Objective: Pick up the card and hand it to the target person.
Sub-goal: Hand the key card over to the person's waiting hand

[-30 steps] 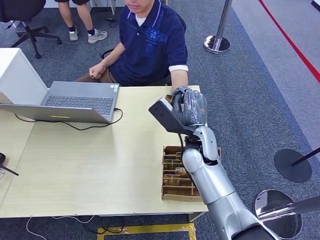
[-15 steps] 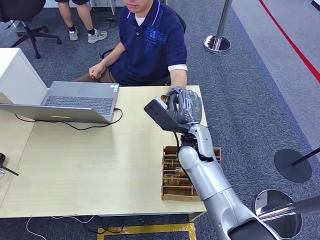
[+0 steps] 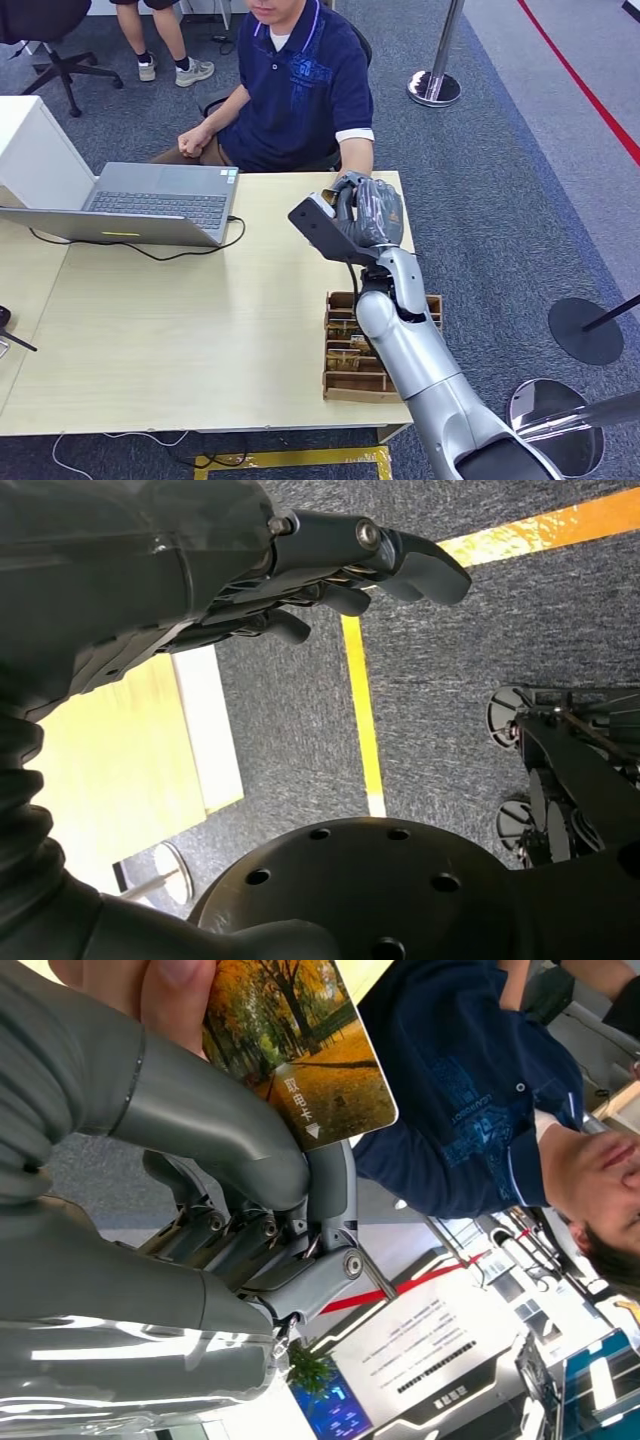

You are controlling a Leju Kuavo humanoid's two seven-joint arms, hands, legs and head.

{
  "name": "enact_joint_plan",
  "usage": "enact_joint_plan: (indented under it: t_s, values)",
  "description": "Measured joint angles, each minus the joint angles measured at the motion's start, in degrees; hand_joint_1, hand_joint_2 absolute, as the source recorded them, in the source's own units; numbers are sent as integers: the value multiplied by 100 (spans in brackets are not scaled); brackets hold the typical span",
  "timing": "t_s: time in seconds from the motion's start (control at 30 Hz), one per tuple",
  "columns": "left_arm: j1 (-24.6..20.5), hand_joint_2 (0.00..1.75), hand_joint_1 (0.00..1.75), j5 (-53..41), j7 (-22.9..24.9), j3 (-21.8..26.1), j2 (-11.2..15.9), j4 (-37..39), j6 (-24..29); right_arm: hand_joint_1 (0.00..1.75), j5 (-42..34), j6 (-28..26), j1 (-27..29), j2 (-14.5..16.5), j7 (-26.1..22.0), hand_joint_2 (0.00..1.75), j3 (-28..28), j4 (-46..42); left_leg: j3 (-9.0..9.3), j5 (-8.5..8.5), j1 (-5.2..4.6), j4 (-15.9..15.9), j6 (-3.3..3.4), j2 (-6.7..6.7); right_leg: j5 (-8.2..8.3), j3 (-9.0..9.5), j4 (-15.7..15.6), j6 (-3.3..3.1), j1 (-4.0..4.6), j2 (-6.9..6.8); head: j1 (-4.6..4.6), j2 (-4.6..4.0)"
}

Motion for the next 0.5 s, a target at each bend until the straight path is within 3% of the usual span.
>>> enact_joint_plan:
  t_s: [0.17, 0.3, 0.33, 0.47, 0.5]
  values:
    - [0, 175, 0, 0, -15, 0, 0, 0, -1, 152, -14, -9, -1, 0, -13, 175, 0, -1, -1, 0, 0, 0, 0, 0, 0, 0, 0, 0, 0, 0, 0, 0]
    - [-3, 175, 0, -26, -104, 0, 0, 0, -2, 0, -24, -9, -9, 0, -13, 175, 0, 1, -1, 0, 0, 0, 0, 0, 0, 0, 0, 0, 0, 0, 0, 0]
    - [-3, 175, 0, -33, -113, 0, 0, 0, -4, 0, -26, -8, -10, 0, -12, 175, 0, 1, -1, 0, 0, 0, 0, 0, 0, 0, 0, 0, 0, 0, 0, 0]
    - [-4, 0, 0, -27, -142, 0, 0, 0, -8, 0, -30, -16, -15, 0, -8, 175, 0, 2, -1, 0, 0, 0, 0, 0, 0, 0, 0, 0, 0, 0, 0, 0]
    - [-4, 0, 0, -19, -142, 0, 0, 0, -7, 0, -30, -20, -17, 0, -7, 175, 0, 2, -2, 0, 0, 0, 0, 0, 0, 0, 0, 0, 0, 0, 0, 0]
